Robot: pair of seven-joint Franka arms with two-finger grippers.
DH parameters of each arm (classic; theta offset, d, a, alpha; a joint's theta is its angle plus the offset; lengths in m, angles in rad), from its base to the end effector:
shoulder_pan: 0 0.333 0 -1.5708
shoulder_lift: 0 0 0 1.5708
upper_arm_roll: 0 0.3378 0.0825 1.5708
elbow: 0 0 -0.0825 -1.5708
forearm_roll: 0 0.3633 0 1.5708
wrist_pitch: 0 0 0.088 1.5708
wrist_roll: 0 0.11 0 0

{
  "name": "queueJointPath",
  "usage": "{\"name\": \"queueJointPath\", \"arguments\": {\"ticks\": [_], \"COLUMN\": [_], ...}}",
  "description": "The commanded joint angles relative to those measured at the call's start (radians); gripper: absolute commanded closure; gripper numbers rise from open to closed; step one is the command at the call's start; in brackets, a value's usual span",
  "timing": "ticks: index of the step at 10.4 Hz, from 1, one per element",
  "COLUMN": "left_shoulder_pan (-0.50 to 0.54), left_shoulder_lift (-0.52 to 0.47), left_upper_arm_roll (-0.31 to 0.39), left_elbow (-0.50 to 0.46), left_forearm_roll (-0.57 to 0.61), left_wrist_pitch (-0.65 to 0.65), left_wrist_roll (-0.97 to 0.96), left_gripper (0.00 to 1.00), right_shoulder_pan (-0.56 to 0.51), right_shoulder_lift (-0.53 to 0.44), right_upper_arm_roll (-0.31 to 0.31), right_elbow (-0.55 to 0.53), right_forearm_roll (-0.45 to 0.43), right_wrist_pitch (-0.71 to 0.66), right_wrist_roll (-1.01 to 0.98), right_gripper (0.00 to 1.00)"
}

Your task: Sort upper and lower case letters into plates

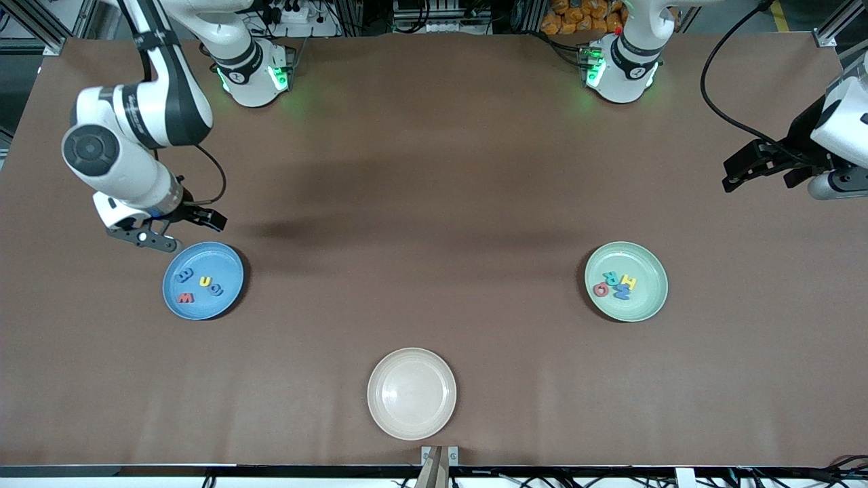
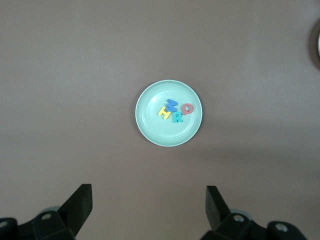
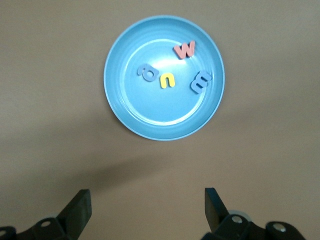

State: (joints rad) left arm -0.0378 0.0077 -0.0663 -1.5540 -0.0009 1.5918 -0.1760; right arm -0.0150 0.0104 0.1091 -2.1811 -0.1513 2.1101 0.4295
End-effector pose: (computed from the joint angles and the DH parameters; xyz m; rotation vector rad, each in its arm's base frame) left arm 0.5360 -0.0559 0.6487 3.1336 0.1127 0.0465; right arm 0.5071 0.0403 0.4094 2.9749 -0.3772 -0.0689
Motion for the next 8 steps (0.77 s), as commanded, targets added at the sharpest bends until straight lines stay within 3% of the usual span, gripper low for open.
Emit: {"name": "queueJointPath", "arguments": {"ticks": [1,2,4,6,8], "left_shoulder_pan": [0.010,0.010,0.012,0.012,0.012], "left_shoulder_lift": [0.000,0.002,0.000,0.000,0.000], "left_upper_arm_roll": [0.000,0.002,0.003,0.005,0.005], "left_elbow": [0.015,0.015,0.015,0.017,0.017], "left_forearm_roll": [-0.014,-0.014,-0.013,-0.013,-0.013], "left_wrist_pitch": [-0.030,-0.041,-0.049,-0.056,-0.059], "left_wrist_roll": [0.035,0.035,0.036,0.036,0.036], "left_gripper": [0.00,0.00,0.00,0.00,0.00], "right_shoulder_pan": [-0.005,-0.005,-0.010,-0.011,-0.023], "right_shoulder_lift": [-0.040,-0.040,-0.043,-0.038,-0.038], "right_upper_arm_roll": [0.001,0.001,-0.006,-0.002,-0.003], "right_elbow": [0.059,0.120,0.248,0.430,0.556], "right_forearm_roll": [0.002,0.009,0.140,0.141,0.137], "right_wrist_pitch": [-0.039,-0.095,-0.229,-0.407,-0.501], "right_wrist_roll": [-0.040,-0.079,-0.136,-0.211,-0.297], "right_gripper": [0.00,0.00,0.00,0.00,0.00]}}
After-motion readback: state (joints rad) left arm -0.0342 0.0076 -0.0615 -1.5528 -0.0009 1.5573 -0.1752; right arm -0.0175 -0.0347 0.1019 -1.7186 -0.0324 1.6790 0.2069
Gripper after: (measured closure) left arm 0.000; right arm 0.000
